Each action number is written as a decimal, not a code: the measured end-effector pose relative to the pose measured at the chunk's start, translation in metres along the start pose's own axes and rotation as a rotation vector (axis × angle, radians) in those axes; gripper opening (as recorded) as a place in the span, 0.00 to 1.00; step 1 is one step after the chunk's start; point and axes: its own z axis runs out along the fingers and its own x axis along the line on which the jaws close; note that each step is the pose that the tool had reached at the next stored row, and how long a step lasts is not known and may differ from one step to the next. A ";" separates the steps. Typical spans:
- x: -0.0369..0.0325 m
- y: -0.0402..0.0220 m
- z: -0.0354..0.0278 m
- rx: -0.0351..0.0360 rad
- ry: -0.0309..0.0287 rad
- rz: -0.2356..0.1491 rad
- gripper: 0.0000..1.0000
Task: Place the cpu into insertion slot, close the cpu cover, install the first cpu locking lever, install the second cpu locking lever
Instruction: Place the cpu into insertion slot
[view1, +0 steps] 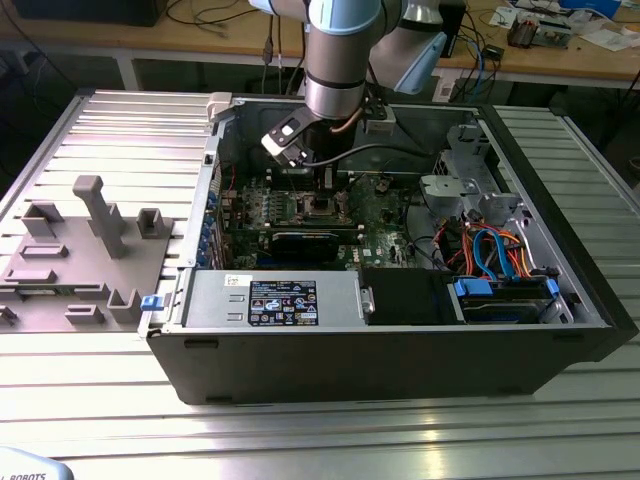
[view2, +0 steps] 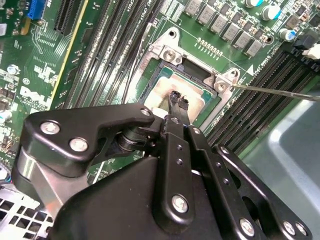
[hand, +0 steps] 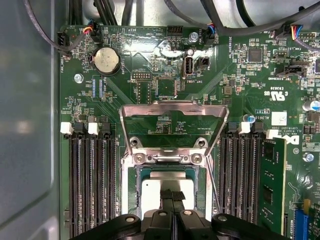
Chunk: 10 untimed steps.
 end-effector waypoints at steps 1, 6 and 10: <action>-0.0001 0.0000 -0.0015 0.0000 0.0000 0.000 0.11; -0.0002 0.0045 -0.0053 0.0003 -0.0002 0.000 0.11; -0.0003 0.0061 -0.0094 0.0002 0.0000 0.000 0.11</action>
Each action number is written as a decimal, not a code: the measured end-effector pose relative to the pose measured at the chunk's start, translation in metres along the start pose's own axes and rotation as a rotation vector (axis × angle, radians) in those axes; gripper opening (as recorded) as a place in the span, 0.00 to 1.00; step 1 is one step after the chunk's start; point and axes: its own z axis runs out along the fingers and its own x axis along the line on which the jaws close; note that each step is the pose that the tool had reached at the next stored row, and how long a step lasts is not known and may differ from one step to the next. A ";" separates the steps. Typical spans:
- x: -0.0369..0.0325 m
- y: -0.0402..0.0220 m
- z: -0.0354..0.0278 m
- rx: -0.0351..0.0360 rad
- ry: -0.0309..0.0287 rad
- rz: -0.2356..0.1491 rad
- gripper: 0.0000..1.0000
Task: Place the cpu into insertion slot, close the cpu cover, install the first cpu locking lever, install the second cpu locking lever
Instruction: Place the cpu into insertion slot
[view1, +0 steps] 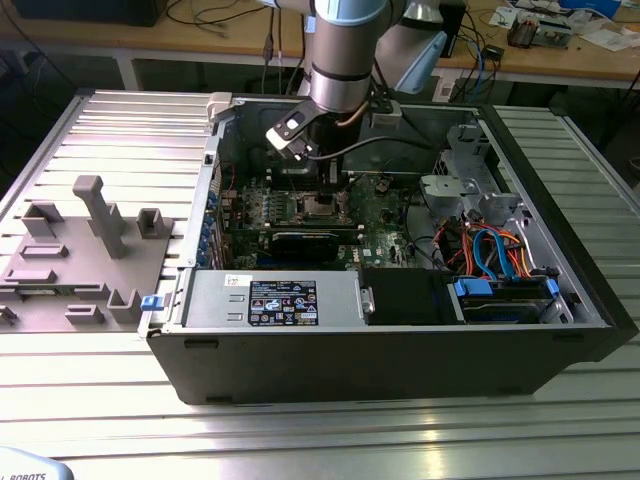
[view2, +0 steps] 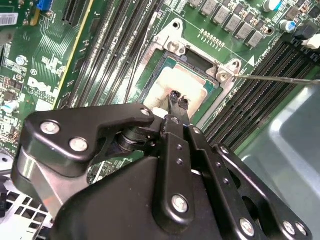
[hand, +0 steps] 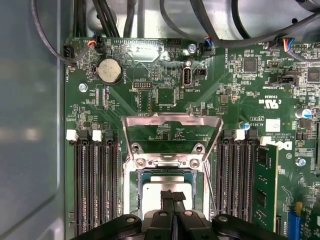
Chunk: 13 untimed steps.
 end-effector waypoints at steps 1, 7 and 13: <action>-0.0001 0.0000 -0.0018 0.0000 0.0000 0.000 0.11; -0.0005 -0.0002 -0.0156 -0.0001 0.0001 0.000 0.11; -0.0009 -0.0005 -0.0271 0.0000 0.0000 0.000 0.11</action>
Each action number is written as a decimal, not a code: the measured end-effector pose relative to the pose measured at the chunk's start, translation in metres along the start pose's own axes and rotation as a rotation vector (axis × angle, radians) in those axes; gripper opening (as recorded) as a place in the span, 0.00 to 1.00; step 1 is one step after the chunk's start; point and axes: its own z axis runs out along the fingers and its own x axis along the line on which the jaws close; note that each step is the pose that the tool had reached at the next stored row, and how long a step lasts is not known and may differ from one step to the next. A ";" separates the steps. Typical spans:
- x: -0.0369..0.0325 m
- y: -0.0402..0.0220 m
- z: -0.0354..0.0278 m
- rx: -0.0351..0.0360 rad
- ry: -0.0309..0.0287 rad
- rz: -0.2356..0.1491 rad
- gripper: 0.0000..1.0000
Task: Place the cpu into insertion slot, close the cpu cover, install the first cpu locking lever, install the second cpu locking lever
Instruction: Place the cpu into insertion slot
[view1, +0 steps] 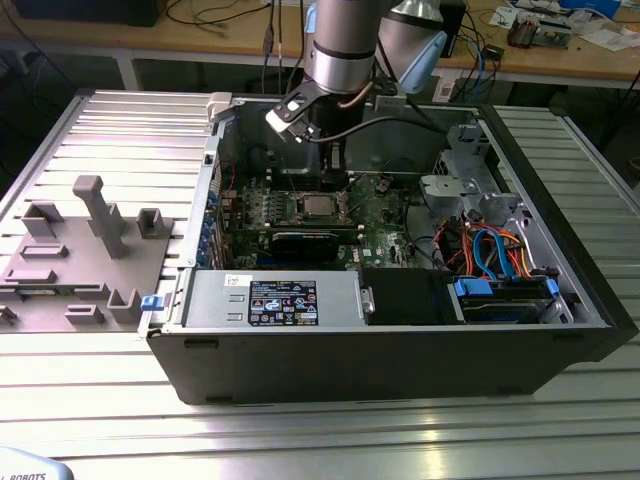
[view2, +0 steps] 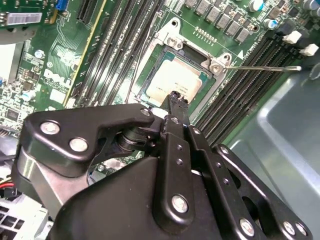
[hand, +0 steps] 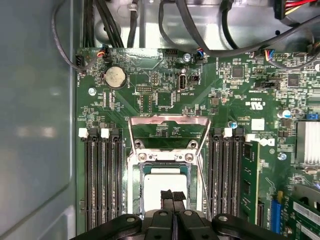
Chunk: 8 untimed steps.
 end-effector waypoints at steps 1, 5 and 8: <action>0.0000 0.0000 -0.0017 0.0000 -0.0001 0.000 0.11; -0.0003 -0.0002 -0.0097 -0.0001 0.0000 0.000 0.11; -0.0005 -0.0003 -0.0159 0.0000 -0.0001 0.000 0.11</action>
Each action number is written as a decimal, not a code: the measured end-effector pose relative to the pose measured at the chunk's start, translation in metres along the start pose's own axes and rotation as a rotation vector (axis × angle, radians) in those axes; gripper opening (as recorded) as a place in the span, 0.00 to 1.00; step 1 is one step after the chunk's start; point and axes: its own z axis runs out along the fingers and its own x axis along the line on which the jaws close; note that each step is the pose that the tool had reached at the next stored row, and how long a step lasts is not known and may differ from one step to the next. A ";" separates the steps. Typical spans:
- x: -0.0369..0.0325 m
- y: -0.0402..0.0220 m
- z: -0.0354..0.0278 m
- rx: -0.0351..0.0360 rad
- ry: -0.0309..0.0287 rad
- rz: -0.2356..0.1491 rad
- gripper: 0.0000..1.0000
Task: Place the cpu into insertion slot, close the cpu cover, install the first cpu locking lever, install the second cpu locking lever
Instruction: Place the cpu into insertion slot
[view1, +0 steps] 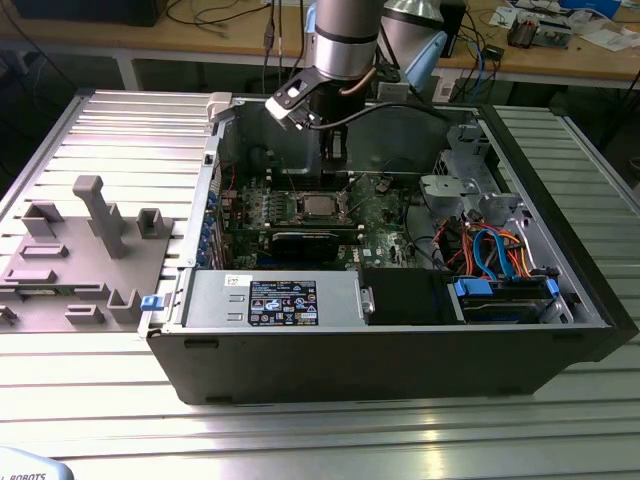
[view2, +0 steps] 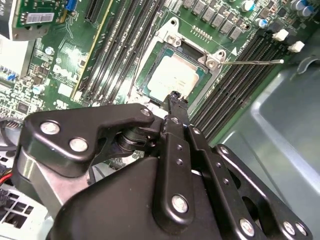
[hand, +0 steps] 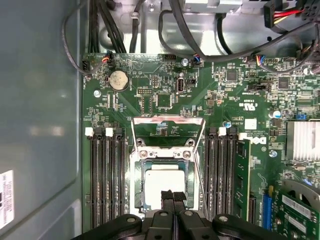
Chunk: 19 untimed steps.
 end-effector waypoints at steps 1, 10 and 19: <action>-0.0001 0.0000 -0.0026 -0.0001 0.0001 0.000 0.11; -0.0004 0.0000 -0.0125 0.0002 0.0000 0.000 0.11; -0.0004 -0.0001 -0.0136 0.0002 0.0001 0.000 0.11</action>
